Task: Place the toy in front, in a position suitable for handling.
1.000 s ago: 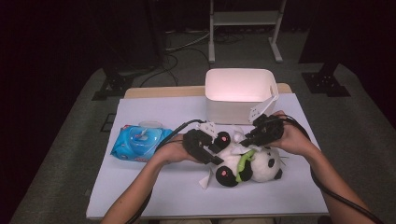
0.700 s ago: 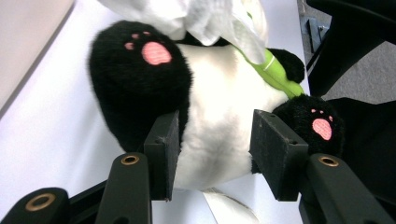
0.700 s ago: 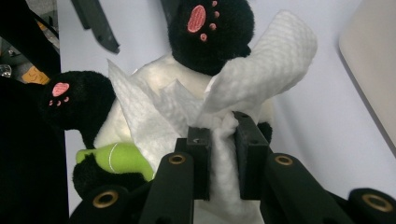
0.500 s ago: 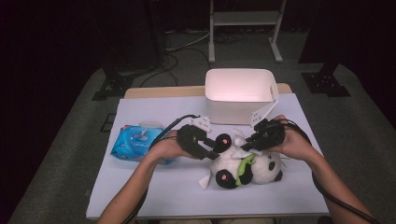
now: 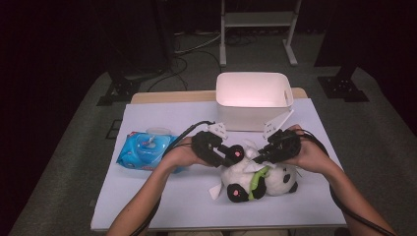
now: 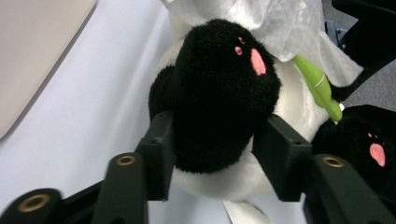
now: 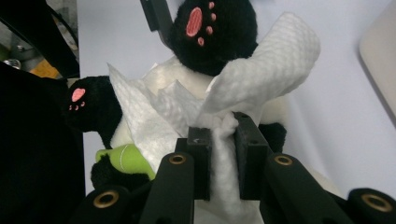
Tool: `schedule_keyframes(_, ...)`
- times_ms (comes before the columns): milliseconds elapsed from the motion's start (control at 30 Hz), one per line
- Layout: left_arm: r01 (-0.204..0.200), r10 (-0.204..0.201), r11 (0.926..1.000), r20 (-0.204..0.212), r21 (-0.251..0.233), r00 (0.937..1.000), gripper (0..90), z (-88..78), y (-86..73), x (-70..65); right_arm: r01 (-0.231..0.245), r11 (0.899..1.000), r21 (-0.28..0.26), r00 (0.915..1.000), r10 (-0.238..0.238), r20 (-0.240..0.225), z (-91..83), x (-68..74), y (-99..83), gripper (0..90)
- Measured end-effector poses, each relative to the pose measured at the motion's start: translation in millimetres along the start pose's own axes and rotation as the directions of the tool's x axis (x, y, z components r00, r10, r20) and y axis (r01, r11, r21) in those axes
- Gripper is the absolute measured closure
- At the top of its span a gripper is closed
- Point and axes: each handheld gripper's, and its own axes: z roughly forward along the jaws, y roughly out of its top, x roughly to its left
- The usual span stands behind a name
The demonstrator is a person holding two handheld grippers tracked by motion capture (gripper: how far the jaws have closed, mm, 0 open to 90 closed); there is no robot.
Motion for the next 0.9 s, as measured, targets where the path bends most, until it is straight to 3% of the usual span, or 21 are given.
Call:
schedule_keyframes(167,-0.011,0.011,0.9996,0.005,-0.025,0.9999,57.2,-1.6,3.2,0.9,0.029,0.999,-0.02,0.9993,-0.029,0.023,-6.2,2.9,6.5,77.9)
schedule_keyframes(333,-0.018,0.018,0.9997,0.0,-0.019,0.9998,58.2,-1.9,4.8,1.2,0.092,0.995,-0.047,0.9947,-0.09,0.049,-8.0,11.4,30.1,77.9)
schedule_keyframes(567,-0.009,0.009,0.9995,0.002,-0.031,1.0,58.2,-1.7,1.7,1.1,0.104,0.991,-0.087,0.9943,-0.101,0.033,-10.3,12.2,43.5,77.8)
schedule_keyframes(700,-0.005,0.005,0.9998,-0.001,-0.019,1.0,57.9,-1.8,1.1,1.9,0.108,0.992,-0.065,0.9939,-0.107,0.026,-7.8,9.3,46.7,77.7)
schedule_keyframes(733,0.011,-0.011,0.9995,0.004,-0.03,0.9999,57.9,-1.3,-1.4,3.9,0.102,0.994,-0.047,0.9944,-0.101,0.032,-7.1,7.4,44.5,77.7)
schedule_keyframes(900,0.004,-0.004,0.9995,0.011,-0.032,0.9999,57.9,-1.9,-1.5,3.9,0.073,0.997,-0.017,0.9967,-0.072,0.038,-9.0,0.3,35.6,77.5)
